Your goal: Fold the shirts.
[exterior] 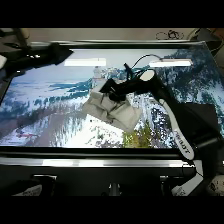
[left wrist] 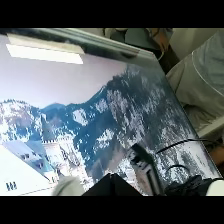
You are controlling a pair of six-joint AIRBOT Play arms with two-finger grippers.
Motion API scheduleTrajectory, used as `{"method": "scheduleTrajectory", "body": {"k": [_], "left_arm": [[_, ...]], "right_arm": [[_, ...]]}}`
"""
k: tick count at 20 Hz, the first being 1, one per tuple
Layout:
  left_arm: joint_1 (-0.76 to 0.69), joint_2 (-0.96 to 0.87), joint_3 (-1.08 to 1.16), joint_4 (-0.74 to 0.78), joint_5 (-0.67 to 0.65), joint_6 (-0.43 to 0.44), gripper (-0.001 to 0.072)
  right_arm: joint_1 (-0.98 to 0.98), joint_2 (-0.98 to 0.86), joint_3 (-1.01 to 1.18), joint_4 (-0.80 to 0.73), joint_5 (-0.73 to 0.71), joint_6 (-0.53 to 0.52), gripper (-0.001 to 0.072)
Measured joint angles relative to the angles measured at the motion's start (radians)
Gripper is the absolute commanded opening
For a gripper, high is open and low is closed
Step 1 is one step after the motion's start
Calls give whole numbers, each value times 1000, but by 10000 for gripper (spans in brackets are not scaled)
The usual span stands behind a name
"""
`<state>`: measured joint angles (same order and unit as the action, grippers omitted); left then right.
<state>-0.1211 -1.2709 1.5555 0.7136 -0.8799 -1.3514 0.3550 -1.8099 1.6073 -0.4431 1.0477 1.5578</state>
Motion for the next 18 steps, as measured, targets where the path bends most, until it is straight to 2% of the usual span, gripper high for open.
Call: {"method": "scheduleTrajectory", "body": {"k": [3, 5, 7, 9, 11, 13, 16, 17, 18], "left_arm": [[24, 70, 0, 45, -37, -7, 25], [30, 90, 0, 88, -63, -9, 25], [34, 97, 0, 153, -90, -9, 25], [39, 101, -2, 235, -111, -12, 25], [39, 103, -2, 307, -139, -26, 25], [40, 104, -4, 365, -162, -36, 26], [40, 105, -4, 411, -193, -43, 25], [40, 106, -4, 419, -204, -44, 26], [40, 106, -4, 425, -209, -45, 26]], "right_arm": [[-26, -11, 2, 97, 0, -35, 695], [-92, 33, 2, 17, 69, -25, 693], [-177, 94, 0, -192, 193, 18, 658], [-254, 142, -32, -452, 322, 75, 663], [-297, 168, -117, -590, 398, 110, 664], [-303, 184, -236, -597, 380, 113, 662], [-265, 179, -364, -542, 247, 118, 658], [-248, 166, -389, -523, 204, 118, 605], [-236, 153, -406, -495, 170, 117, 520]]}}
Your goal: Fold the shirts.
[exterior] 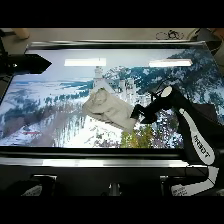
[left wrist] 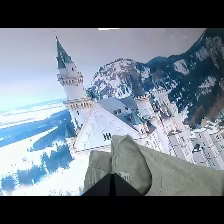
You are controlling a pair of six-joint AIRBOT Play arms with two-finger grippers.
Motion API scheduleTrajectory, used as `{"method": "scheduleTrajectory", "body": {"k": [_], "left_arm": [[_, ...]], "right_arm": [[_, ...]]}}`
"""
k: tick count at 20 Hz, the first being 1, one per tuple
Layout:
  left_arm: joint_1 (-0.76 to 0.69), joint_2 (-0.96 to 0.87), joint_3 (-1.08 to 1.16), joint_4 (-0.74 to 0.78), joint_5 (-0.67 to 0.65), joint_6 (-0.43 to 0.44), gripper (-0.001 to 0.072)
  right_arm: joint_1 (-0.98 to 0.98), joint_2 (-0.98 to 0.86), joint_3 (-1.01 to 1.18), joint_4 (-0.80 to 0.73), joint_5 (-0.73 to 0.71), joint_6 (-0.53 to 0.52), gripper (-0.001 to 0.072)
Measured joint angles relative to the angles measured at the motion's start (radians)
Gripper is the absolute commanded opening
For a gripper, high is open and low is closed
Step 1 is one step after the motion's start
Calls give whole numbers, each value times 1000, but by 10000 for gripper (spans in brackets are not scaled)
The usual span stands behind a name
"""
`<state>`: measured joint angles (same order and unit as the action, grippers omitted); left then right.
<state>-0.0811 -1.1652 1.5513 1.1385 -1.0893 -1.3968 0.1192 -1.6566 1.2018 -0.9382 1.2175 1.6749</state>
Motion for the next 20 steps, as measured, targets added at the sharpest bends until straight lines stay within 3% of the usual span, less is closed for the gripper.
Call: {"method": "scheduleTrajectory", "body": {"k": [1, 2, 5, 8, 13, 20], "left_arm": [[0, 0, 0, 7, -6, -3, 26], [0, 0, 0, 10, -10, -6, 26], [0, 0, 0, 16, -12, -8, 26], [0, 0, 0, 19, 1, -10, 26], [0, -3, 0, 21, 30, -10, 26], [0, -6, 0, 22, 42, -10, 26]], "right_arm": [[13, -16, -13, 40, -31, -10, 224], [23, -28, -22, 82, -50, -27, 34], [11, -38, -1, 225, -78, -117, 22], [-89, 8, 135, 301, -6, -176, 21], [-386, 118, 381, 151, 143, -66, 22], [-785, 195, 476, 72, 332, 7, 21]]}}
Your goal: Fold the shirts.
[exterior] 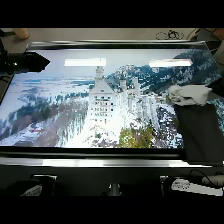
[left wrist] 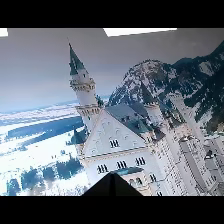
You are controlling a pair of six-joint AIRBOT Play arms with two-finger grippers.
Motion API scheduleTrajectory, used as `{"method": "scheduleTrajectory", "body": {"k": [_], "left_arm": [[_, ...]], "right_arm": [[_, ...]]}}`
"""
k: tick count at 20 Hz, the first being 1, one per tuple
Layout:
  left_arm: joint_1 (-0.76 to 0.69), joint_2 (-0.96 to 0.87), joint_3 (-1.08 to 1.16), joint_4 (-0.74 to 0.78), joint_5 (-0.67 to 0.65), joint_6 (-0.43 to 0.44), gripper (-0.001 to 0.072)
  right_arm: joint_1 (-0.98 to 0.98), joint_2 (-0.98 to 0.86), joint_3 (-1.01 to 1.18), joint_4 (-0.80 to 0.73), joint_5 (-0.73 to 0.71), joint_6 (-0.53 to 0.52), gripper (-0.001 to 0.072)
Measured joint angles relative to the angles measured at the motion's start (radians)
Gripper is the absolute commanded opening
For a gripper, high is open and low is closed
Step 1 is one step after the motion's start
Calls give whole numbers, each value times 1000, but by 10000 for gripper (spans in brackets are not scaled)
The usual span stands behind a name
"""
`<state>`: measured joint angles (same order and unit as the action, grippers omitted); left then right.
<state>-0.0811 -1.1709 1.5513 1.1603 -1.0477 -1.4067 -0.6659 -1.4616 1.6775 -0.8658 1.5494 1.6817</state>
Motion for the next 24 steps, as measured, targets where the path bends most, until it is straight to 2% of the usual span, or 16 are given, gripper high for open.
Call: {"method": "scheduleTrajectory", "body": {"k": [3, 6, 9, 13, 14, 15, 16, 17, 20, 24], "left_arm": [[0, 0, 0, 0, 0, 0, 26], [0, -1, 0, 0, 5, 0, 26], [0, -7, 0, 0, 18, 3, 26], [-2, -12, 0, 0, 23, 8, 26], [-2, -13, 0, 0, 24, 8, 27], [-2, -13, 0, 0, 24, 9, 27], [-2, -13, 0, 0, 26, 10, 26], [-2, -13, 0, 0, 26, 10, 26], [-2, -13, 0, 0, 27, 12, 24], [-8, -35, 12, 81, 18, 22, 24]], "right_arm": [[-120, 24, 8, -3, 37, 20, 22], [-187, 47, 8, -58, 156, 28, 22], [-212, 91, -55, -265, 236, 29, 22], [-225, 140, -294, -523, 248, 29, 23], [-226, 148, -362, -554, 226, 29, 121], [-227, 152, -418, -574, 204, 32, 511], [-228, 154, -468, -597, 177, 34, 681], [-229, 159, -498, -615, 154, 33, 707], [-230, 163, -494, -666, 138, -9, 703], [-167, 165, -225, -685, 61, -73, 694]]}}
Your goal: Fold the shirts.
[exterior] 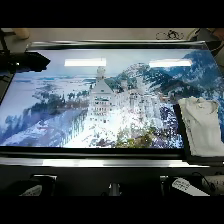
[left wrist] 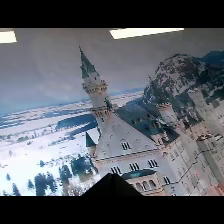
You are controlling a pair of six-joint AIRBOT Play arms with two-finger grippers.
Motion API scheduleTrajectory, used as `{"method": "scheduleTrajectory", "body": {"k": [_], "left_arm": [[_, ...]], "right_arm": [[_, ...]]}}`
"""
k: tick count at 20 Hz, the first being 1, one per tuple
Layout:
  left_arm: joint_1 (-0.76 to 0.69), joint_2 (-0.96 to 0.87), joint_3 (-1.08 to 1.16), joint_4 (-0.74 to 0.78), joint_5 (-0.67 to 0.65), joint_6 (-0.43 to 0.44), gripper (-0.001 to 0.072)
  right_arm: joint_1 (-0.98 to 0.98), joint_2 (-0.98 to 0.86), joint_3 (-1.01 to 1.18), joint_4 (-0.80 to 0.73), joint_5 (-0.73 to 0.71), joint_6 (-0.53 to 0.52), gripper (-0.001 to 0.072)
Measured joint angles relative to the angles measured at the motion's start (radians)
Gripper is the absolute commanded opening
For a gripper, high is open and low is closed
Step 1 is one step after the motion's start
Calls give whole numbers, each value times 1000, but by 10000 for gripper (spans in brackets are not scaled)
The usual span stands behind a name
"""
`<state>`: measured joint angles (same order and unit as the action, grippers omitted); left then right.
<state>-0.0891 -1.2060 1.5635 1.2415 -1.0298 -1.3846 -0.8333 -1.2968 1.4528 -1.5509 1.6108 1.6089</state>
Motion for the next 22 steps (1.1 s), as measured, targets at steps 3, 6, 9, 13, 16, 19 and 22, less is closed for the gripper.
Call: {"method": "scheduleTrajectory", "body": {"k": [3, 6, 9, 13, 16, 19, 22], "left_arm": [[-24, -74, 16, 244, -65, -94, 463], [-34, -165, -10, 396, -193, -197, 720], [-40, -183, -137, 384, -248, -219, 720], [-40, -152, -244, 372, -186, -248, 720], [-41, -145, -256, 367, -161, -256, 720], [-41, -146, -261, 368, -148, -261, 720], [-41, -148, -264, 369, -144, -262, 720]], "right_arm": [[212, 0, 183, 15, -118, -20, 694], [495, -40, 243, 16, -150, 48, 698], [663, -126, 249, 82, -80, 104, 698], [765, -187, 248, 100, -27, 131, 695], [790, -200, 248, 105, -8, 138, 694], [799, -204, 248, 106, 3, 138, 694], [803, -207, 248, 108, 6, 140, 694]]}}
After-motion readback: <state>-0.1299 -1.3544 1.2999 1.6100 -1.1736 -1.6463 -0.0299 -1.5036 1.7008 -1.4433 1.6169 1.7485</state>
